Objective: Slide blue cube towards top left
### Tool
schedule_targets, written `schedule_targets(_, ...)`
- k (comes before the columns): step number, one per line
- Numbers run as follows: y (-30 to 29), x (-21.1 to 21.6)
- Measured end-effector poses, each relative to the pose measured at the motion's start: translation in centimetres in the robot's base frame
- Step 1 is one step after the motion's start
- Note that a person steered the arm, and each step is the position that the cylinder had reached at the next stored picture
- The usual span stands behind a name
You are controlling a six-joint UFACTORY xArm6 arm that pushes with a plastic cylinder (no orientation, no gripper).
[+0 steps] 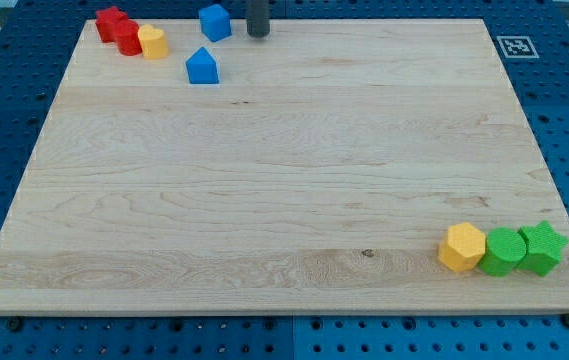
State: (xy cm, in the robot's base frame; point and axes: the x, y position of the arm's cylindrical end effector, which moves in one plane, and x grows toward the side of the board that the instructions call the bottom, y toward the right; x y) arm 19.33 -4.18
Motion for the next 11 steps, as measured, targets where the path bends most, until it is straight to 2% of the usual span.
schedule_targets(1, -0.6, -0.1)
schedule_targets(2, -4.4, -0.2)
schedule_targets(3, -10.8, -0.2)
schedule_targets(4, -13.9, -0.1)
schedule_targets(5, -13.3, -0.1)
schedule_targets(7, -4.9, 0.0)
schedule_targets(9, -7.6, 4.2)
schedule_targets(11, -9.7, 4.2)
